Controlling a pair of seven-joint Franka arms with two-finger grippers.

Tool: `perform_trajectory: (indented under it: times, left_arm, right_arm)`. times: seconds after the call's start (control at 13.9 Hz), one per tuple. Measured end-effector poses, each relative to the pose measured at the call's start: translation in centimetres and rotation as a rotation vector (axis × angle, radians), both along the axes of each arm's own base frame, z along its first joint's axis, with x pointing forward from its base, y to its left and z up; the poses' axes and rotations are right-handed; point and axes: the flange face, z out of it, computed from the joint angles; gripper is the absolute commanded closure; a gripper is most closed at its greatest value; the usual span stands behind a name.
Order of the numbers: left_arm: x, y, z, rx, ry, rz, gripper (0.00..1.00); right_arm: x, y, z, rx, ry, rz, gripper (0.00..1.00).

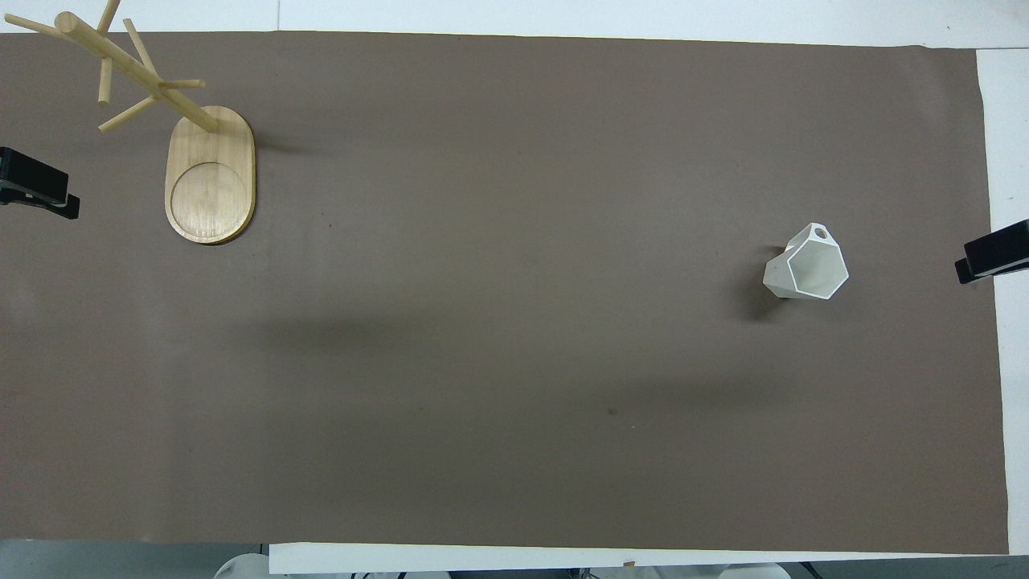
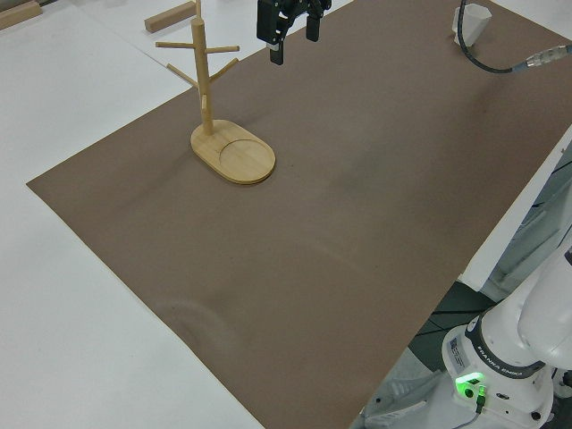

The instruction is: Hang cup on rack

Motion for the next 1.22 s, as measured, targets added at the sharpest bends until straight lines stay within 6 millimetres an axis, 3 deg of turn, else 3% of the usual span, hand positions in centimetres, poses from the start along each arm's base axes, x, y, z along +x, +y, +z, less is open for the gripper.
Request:
perform_trajectory:
  times: [0.72, 0.93, 1.08, 1.22]
  left_arm:
    - [0.0, 0.0, 0.0, 0.0, 0.0, 0.0, 0.0]
    - [0.0, 0.0, 0.0, 0.0, 0.0, 0.0, 0.0]
    - [0.0, 0.0, 0.0, 0.0, 0.0, 0.0, 0.0]
    - [0.0, 0.0, 0.0, 0.0, 0.0, 0.0, 0.0]
  right_arm:
    - [0.0, 0.1, -0.1, 0.003, 0.005, 0.015, 0.0]
    - [0.2, -0.1, -0.3, 0.028, -0.002, 0.185, 0.0]
    - [0.4, -1.4, -0.8, 0.051, -0.007, 0.326, 0.0]
    - [1.1, -4.8, -2.2, 0.129, -0.027, 0.491, 0.0]
